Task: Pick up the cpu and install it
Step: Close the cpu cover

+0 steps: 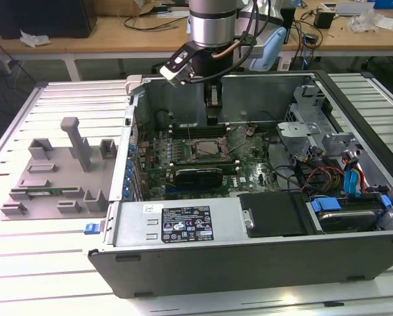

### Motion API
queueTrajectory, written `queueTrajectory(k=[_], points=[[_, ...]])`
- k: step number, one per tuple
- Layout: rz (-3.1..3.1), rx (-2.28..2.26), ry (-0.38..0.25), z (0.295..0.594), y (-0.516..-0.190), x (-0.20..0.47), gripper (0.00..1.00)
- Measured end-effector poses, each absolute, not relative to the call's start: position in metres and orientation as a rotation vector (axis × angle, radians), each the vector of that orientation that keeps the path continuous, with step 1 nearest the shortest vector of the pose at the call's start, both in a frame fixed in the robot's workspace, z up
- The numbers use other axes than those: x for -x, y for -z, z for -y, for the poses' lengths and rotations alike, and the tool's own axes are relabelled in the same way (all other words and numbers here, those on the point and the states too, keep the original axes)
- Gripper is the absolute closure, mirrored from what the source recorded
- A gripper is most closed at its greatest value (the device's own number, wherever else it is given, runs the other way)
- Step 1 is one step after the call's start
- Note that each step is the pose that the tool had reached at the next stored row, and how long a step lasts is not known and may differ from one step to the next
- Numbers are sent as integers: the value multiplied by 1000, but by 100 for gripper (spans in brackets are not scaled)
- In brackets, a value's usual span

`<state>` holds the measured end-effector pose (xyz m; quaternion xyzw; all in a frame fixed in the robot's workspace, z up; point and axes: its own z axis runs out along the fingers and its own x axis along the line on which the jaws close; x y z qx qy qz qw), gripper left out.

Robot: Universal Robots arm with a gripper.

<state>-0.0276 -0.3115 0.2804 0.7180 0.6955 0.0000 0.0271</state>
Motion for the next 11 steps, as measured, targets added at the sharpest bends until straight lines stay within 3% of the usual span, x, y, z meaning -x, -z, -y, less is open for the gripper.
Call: queueTrajectory(k=[11], points=[[-2148,-2218,0,311,-281,20,89]])
